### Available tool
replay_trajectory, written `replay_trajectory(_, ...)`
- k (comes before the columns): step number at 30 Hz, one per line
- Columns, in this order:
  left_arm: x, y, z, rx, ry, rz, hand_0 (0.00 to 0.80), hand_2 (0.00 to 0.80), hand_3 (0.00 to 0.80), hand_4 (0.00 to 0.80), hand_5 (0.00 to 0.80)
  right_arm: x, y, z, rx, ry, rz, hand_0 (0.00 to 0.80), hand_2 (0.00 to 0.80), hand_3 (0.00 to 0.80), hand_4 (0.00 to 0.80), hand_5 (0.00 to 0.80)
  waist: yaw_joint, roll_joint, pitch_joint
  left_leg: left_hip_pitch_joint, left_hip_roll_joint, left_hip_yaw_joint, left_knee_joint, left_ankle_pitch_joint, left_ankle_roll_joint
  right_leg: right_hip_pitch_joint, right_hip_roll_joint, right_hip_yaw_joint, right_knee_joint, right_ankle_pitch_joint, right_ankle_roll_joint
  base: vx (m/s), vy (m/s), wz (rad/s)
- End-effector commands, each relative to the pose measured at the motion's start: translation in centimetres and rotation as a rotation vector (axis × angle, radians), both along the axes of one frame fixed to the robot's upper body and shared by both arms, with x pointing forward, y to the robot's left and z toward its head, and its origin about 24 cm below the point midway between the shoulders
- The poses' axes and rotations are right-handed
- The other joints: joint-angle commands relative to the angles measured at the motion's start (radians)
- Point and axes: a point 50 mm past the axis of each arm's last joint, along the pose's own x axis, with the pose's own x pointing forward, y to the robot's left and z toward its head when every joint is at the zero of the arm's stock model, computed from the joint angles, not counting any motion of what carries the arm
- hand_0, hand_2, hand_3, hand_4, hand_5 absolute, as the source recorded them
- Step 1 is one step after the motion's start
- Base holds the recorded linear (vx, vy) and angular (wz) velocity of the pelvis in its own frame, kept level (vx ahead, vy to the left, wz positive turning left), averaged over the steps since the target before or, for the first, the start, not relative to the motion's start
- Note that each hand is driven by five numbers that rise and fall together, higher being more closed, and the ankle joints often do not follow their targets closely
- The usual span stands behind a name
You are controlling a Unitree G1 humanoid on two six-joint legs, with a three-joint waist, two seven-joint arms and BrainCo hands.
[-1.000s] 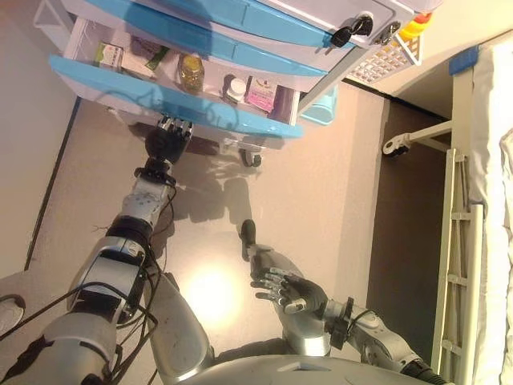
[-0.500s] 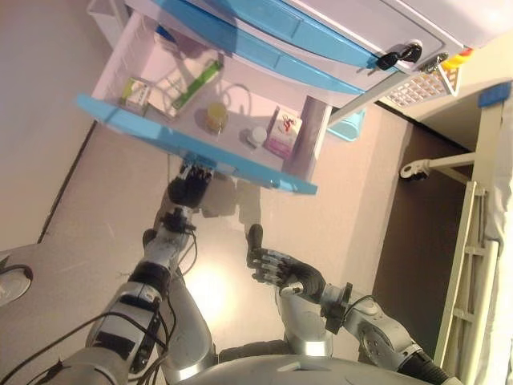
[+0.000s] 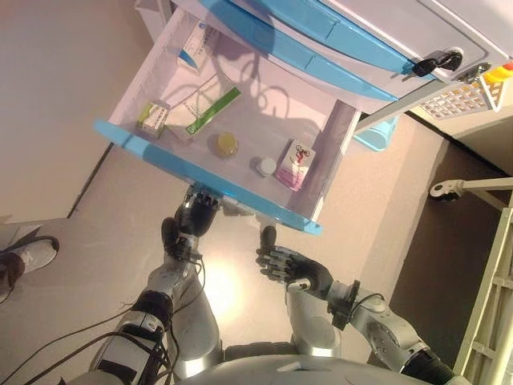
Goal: Open the drawer and pick up the medicine
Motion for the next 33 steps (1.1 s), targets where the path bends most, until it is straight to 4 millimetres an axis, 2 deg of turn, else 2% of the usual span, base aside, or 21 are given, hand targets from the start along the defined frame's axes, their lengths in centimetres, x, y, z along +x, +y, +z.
replay_trajectory(1, -7.1, 8.7, -6.5, -0.047, 0.48, 0.404, 0.0, 0.0, 0.0, 0.0, 0.0, 0.3, 0.0, 1.2, 0.049, -0.077, -0.011, 0.0, 0.0, 0.0, 0.0, 0.0, 0.011, -0.052, -0.005, -0.055, -0.058, 0.024, 0.179, -0.116, 0.04, 0.0, 0.019, -0.035, -0.074, 0.099, 0.016, 0.0, 0.074, 0.15)
replay_trajectory(12, -7.9, 9.6, -8.3, 0.019, 0.781, 0.388, 0.0, 0.0, 0.0, 0.0, 0.0, 1.3, -1.2, 0.9, -0.015, -0.074, 0.009, 0.0, 0.0, 0.0, 0.0, 0.0, -0.014, -0.019, -0.005, -0.073, -0.06, 0.037, 0.209, -0.113, 0.037, -0.045, -0.003, -0.017, -0.025, 0.083, 0.015, -0.002, 0.087, 0.04)
replay_trajectory(17, -8.3, 10.0, -8.6, 0.011, 0.821, 0.392, 0.0, 0.0, 0.0, 0.0, 0.0, 1.2, -1.4, 0.8, -0.029, -0.072, 0.023, 0.0, 0.0, 0.0, 0.0, 0.0, -0.022, -0.016, -0.005, -0.083, -0.055, 0.04, 0.226, -0.119, 0.036, -0.06, -0.004, -0.011, -0.007, 0.074, 0.012, 0.009, 0.049, -0.01)
replay_trajectory(27, -7.3, 9.3, -8.5, 0.051, 0.849, 0.354, 0.0, 0.0, 0.0, 0.0, 0.0, 1.4, -0.7, 1.0, -0.007, -0.063, 0.046, 0.0, 0.0, 0.0, 0.0, 0.0, -0.03, -0.032, -0.005, -0.114, -0.044, 0.036, 0.263, -0.13, 0.037, -0.083, 0.003, -0.006, 0.019, 0.07, 0.006, 0.001, 0.002, 0.0)
replay_trajectory(33, -7.6, 10.6, -8.5, 0.139, 0.885, 0.443, 0.0, 0.0, 0.0, 0.0, 0.0, 1.4, -1.6, 0.5, -0.022, -0.016, -0.028, 0.0, 0.0, 0.0, 0.0, 0.0, -0.032, -0.035, -0.005, -0.088, -0.045, 0.038, 0.259, -0.133, 0.034, -0.059, 0.006, -0.001, 0.01, 0.069, 0.007, 0.015, -0.001, -0.03)
